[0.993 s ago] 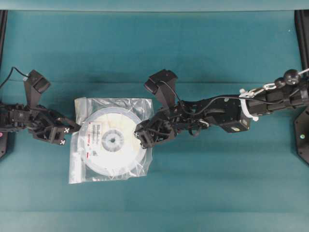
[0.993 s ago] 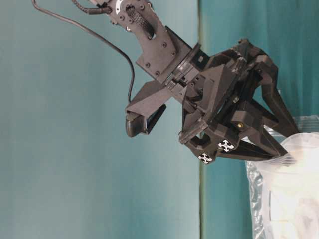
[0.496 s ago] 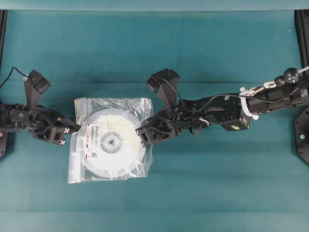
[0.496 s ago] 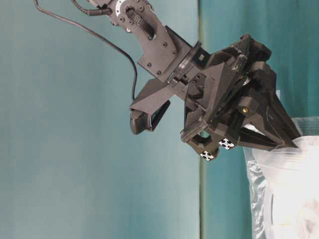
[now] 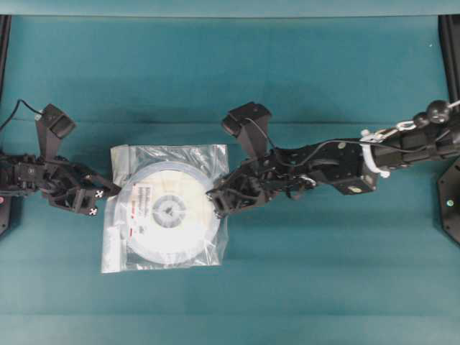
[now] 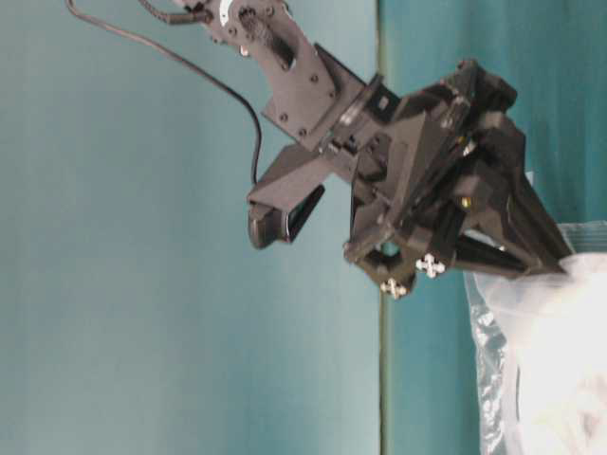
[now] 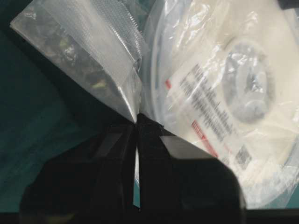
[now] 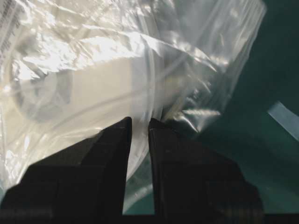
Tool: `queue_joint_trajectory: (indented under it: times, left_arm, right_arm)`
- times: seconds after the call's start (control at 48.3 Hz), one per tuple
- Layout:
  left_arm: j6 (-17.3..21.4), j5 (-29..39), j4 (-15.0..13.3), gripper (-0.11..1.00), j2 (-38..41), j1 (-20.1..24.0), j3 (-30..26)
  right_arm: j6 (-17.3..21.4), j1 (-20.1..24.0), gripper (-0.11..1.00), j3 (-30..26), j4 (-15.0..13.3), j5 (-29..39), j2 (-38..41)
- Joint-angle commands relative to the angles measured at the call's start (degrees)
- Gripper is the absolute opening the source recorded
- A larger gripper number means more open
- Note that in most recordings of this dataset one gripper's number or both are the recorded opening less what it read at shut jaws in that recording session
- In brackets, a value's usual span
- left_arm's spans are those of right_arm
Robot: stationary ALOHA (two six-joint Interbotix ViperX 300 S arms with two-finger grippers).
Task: Take out the reel from the clear zip bag.
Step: 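Pull the reel rightward out of the bag with the right gripper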
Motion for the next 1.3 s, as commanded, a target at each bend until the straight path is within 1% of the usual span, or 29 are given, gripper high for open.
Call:
queue_joint_trajectory:
  times: [0.0,0.372,0.952,1.283]
  left_arm:
    - [0.0,0.26,0.18,-0.01,0.18,-0.09,0.09]
    - [0.09,0.35,0.18,-0.01,0.18,-0.09,0.18]
    - [0.09,0.26,0.18,-0.01,0.18,-0.09,0.09]
    - [0.18,0.0,0.18,-0.01,0.18,-0.09,0.0]
  right_arm:
    - [0.44,-0.18,0.15,1.49,0.0,0.09,-1.49]
    - [0.62,-1.49,0.14,8.35,0.0,-0.26,-6.94]
    - [0.7,-2.46,0.14,16.96,0.09,0.18,-13.54]
    - [2.9,-2.46,0.14,21.36,0.09,-0.35,-17.58]
